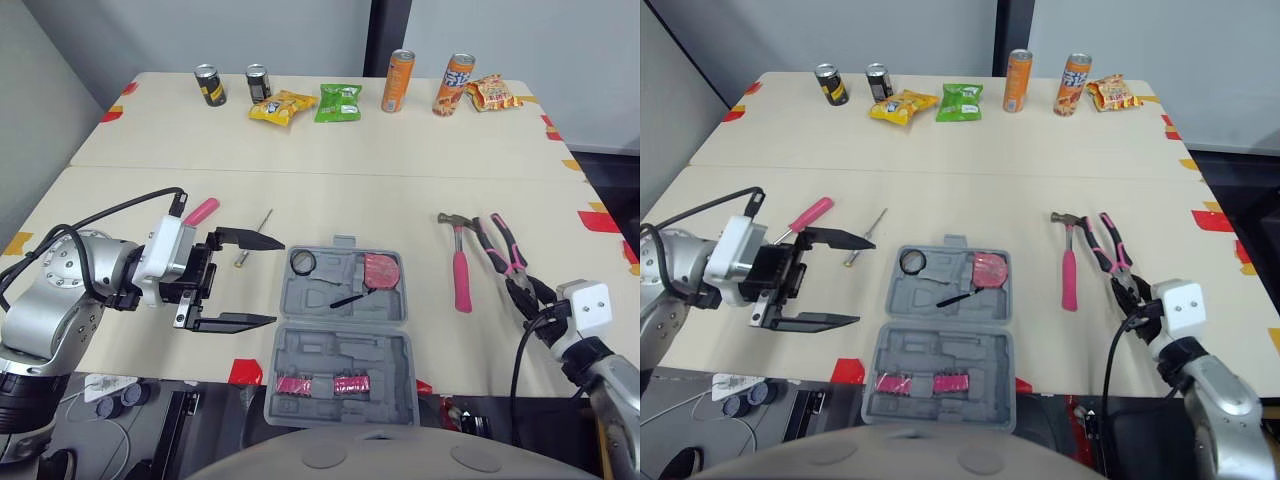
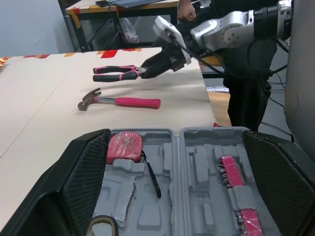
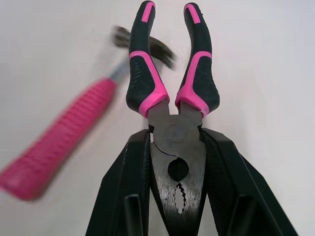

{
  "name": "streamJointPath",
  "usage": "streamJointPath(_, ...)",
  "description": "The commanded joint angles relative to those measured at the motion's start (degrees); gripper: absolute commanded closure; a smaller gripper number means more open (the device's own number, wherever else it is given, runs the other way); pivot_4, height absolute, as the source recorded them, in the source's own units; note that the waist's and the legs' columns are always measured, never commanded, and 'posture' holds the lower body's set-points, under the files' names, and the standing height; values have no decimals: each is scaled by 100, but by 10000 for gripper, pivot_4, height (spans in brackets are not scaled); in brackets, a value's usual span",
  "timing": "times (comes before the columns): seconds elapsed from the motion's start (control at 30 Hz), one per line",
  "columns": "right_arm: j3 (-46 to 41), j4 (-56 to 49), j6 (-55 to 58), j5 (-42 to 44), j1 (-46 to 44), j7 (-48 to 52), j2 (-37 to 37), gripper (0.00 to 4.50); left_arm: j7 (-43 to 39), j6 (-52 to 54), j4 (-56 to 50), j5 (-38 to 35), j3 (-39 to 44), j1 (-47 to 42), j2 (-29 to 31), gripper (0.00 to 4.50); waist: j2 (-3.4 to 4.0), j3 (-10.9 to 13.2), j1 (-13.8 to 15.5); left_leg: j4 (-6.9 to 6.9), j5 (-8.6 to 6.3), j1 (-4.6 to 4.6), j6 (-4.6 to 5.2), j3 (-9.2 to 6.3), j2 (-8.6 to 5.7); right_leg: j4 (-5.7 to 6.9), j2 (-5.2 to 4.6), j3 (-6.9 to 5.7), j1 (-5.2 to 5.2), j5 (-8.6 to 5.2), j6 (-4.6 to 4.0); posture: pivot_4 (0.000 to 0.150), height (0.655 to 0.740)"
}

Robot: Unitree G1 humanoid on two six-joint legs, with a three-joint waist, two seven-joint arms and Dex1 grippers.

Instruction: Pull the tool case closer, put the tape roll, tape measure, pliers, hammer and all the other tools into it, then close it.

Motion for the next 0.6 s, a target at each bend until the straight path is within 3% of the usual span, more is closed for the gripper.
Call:
streamJointPath(0.03, -38, -566, 104, 423, -203, 670, -473, 34873, -44, -45, 28, -124, 174, 25, -18, 0, 0, 0, -4, 2, 0, 0, 1, 0, 0, 0, 0, 0, 1, 0, 0, 1500, 7400)
streamJointPath(0.27, 920, -1421, 641, 559, -944, 1940, -1603, 34873, -352, -210, 235, -25, 214, 169, 44, 0, 0, 1, 7, 8, 5, 1, 8, -9, 3, 13, 5, -3, 3, 0, -2, 1500, 7400)
streamJointPath(0.6, 2776, -1658, 1643, 58, -2951, 2597, -2041, 34873, -869, -636, 834, 312, 448, 424, 314, 0, -3, 1, 10, 20, 5, -3, 8, -8, 4, 23, 7, -4, -1, 0, -2, 1500, 7400)
